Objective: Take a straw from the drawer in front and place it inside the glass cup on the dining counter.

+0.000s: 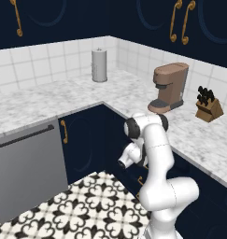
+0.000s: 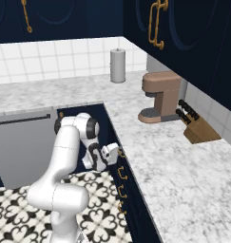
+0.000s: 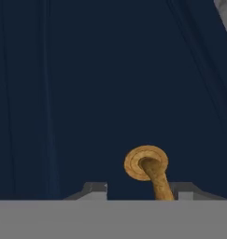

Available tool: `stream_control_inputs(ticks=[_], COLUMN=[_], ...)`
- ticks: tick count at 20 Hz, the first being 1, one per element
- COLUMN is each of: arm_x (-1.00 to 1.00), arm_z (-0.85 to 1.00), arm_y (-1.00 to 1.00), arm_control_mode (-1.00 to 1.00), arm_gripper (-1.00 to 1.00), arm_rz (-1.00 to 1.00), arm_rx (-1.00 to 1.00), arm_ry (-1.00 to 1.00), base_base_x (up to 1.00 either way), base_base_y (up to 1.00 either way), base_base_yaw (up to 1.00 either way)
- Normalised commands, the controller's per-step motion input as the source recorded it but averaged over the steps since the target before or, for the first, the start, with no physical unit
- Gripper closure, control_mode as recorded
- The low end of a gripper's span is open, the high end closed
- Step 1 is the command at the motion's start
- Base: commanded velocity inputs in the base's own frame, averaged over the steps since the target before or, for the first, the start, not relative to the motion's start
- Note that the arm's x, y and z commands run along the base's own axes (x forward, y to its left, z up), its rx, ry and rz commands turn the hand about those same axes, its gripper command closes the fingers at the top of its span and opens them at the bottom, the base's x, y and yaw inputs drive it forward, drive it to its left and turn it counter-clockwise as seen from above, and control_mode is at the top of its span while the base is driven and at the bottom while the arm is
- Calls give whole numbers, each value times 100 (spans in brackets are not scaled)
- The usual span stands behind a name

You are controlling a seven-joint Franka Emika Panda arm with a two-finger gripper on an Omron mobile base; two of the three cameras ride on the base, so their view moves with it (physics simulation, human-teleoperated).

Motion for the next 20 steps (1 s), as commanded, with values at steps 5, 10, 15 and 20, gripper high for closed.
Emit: stream_control_inputs(ticks=[5,10,15,20], arm_x=[-68,-97,-100,-79], arm_z=[4,5,1,3], arm_y=[1,12,22,54], arm_control_mode=[-100,-100,-100,-100], arm_gripper=[100,100,100,100], arm_rz=[0,0,0,-2], arm_rx=[3,3,5,1], arm_ry=[-11,-4,0,-1], base_base_x=[0,0,0,0], base_base_y=[0,0,0,0], base_base_yaw=[0,0,0,0])
